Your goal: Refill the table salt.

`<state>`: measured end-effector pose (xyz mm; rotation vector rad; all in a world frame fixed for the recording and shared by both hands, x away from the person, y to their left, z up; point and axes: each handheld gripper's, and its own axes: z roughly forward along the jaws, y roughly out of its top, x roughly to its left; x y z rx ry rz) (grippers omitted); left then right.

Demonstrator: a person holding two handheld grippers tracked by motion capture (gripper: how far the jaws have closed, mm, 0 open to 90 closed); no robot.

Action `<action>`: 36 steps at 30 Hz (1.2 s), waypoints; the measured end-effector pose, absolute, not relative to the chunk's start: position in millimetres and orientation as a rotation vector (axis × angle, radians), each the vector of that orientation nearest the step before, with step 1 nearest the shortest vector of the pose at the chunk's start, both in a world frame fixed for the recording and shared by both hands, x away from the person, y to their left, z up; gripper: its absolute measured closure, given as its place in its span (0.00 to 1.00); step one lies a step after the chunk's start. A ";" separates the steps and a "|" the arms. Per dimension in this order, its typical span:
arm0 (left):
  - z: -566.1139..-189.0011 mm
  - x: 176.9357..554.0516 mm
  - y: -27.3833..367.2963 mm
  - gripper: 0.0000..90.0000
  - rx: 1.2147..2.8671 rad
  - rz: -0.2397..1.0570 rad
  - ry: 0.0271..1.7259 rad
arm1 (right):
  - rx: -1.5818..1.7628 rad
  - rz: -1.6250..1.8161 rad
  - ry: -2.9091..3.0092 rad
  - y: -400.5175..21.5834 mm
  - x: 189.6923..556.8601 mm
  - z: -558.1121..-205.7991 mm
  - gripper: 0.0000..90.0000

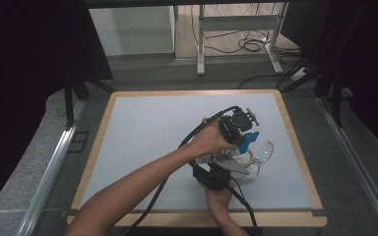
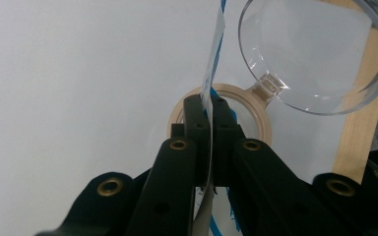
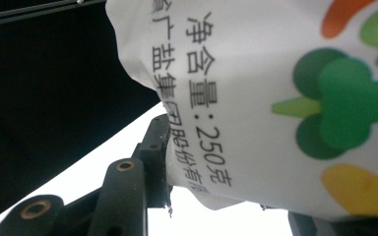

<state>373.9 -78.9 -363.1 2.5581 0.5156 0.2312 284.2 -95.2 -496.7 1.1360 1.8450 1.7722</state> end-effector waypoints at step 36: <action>-360.9 369.9 -87.4 1.00 2.593 0.247 0.499 | 1.173 1.809 1.777 -94.0 286.9 -490.2 0.65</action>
